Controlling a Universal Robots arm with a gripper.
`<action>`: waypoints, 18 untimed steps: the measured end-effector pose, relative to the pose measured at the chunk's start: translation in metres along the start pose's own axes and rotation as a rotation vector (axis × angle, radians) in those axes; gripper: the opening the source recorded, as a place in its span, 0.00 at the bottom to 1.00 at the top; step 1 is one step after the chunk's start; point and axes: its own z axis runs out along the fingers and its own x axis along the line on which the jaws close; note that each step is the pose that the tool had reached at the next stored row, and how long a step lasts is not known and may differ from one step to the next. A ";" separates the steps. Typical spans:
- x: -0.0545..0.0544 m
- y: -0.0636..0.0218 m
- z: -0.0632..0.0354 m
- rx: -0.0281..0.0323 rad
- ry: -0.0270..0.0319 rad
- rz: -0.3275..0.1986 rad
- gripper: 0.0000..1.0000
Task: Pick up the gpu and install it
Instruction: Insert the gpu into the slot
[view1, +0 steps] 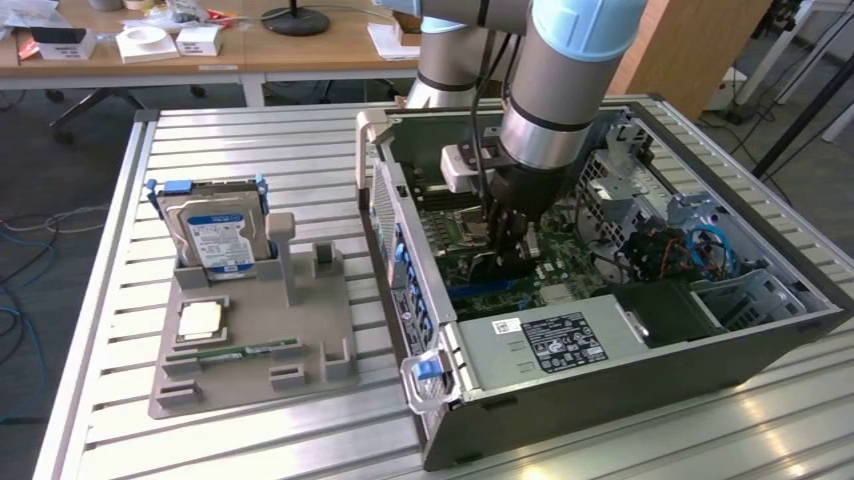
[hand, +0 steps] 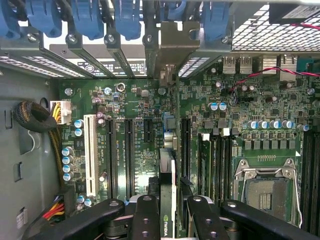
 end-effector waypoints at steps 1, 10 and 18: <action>0.000 0.0000 -0.0005 -0.0001 0.0002 0.000 0.26; 0.000 0.0000 -0.0054 0.0001 -0.0001 0.000 0.26; 0.002 -0.0001 -0.0055 0.0000 -0.0001 0.000 0.26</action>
